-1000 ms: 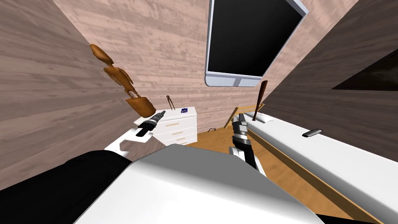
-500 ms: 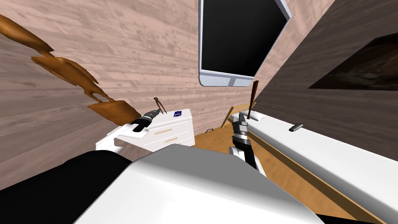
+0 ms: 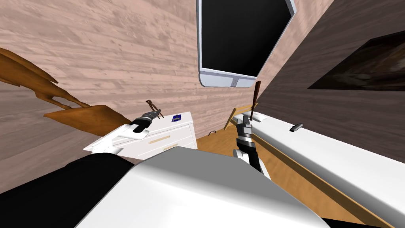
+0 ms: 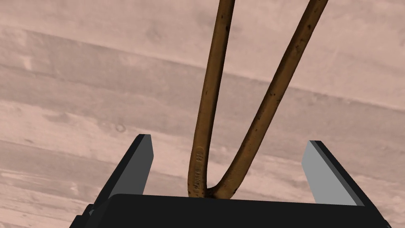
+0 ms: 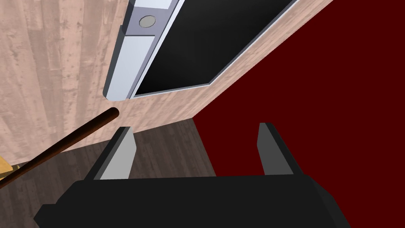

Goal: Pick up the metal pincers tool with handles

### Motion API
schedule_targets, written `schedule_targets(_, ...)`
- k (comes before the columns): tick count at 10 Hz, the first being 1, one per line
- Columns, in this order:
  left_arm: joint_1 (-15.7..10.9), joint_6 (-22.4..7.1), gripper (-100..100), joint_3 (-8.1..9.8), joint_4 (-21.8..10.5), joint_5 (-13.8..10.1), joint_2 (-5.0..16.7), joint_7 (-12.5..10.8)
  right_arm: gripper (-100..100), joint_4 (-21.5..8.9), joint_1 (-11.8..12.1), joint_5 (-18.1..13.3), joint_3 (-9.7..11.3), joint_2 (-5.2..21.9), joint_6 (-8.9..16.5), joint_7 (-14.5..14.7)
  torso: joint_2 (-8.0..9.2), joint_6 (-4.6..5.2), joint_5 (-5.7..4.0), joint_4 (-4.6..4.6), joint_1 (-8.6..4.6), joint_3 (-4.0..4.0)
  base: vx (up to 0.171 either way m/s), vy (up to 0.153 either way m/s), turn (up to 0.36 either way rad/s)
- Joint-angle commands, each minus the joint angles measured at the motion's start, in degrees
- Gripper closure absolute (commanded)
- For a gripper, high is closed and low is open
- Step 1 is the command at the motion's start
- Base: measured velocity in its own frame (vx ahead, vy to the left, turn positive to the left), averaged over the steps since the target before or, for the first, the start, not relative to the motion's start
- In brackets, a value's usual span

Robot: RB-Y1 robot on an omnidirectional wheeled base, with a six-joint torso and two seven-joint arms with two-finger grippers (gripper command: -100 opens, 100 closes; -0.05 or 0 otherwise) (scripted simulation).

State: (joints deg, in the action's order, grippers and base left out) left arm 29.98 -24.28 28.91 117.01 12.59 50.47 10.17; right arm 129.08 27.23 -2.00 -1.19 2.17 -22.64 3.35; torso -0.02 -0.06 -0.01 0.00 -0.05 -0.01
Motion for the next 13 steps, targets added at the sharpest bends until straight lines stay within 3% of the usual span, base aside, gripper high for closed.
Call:
schedule_targets(1, -2.9, 1.5, -100, -2.32, -2.9, 1.9, 0.1, -0.1, 0, 0.0, 0.0, 0.0, 0.0, 0.0, 0.0, 0.0, 0.0, 0.0, 0.0, 0.0, 0.0, 0.0, -0.087, -0.01, -0.086)
schedule_targets(3, -6.5, 1.5, -100, -2.32, -6.1, 1.9, 0.1, -0.1, 0, 0.0, 0.0, 0.0, 0.0, 0.0, 0.0, 0.0, 0.46, 0.0, 0.0, 0.11, 0.01, 0.27, -0.09, 0.003, -0.019)
schedule_targets(4, -6.5, 1.5, -100, -2.32, -7.2, 1.9, 0.1, -0.1, 0, 0.0, 0.0, 0.0, 0.0, 0.0, 0.0, 0.0, 0.38, -0.02, 0.01, 0.1, 0.03, 0.23, -0.012, 0.002, 0.012)
schedule_targets(5, -8.8, 3.0, -100, -4.63, -8.8, 3.7, 0.3, -0.2, 0, 0.0, 0.0, 0.0, 0.0, 0.0, 0.0, 0.0, 0.24, -0.02, 0.01, 0.07, 0.02, 0.15, -0.082, -0.012, -0.086)
schedule_targets(8, -13.0, 3.0, -100, -4.63, -14.0, 3.7, 0.3, -0.2, 0, 0.0, 0.0, 0.0, 0.0, 0.0, 0.0, 0.0, 0.34, -0.02, 0.0, 0.09, 0.02, 0.21, -0.056, 0.001, -0.009)
schedule_targets(9, -15.2, 4.4, -100, -6.95, -16.0, 5.6, 0.4, -0.4, 0, 0.0, 0.0, 0.0, 0.0, 0.0, 0.0, 0.0, 0.23, -0.01, 0.01, 0.06, 0.04, 0.14, -0.098, 0.007, -0.079)
schedule_targets(11, -18.7, 4.4, -100, -6.95, -19.8, 5.6, 0.4, -0.4, 0, 0.0, 0.0, 0.0, 0.0, 0.0, 0.0, 0.0, 0.48, -0.01, 0.0, 0.12, 0.03, 0.29, -0.081, 0.0, -0.023)
schedule_targets(13, -19.5, 4.4, -100, -6.95, -21.7, 5.6, 0.4, -0.4, 0, 0.0, 0.0, 0.0, 0.0, 0.0, 0.0, 0.0, 0.21, -0.02, -0.01, 0.06, -0.01, 0.14, 0.001, -0.007, 0.003)
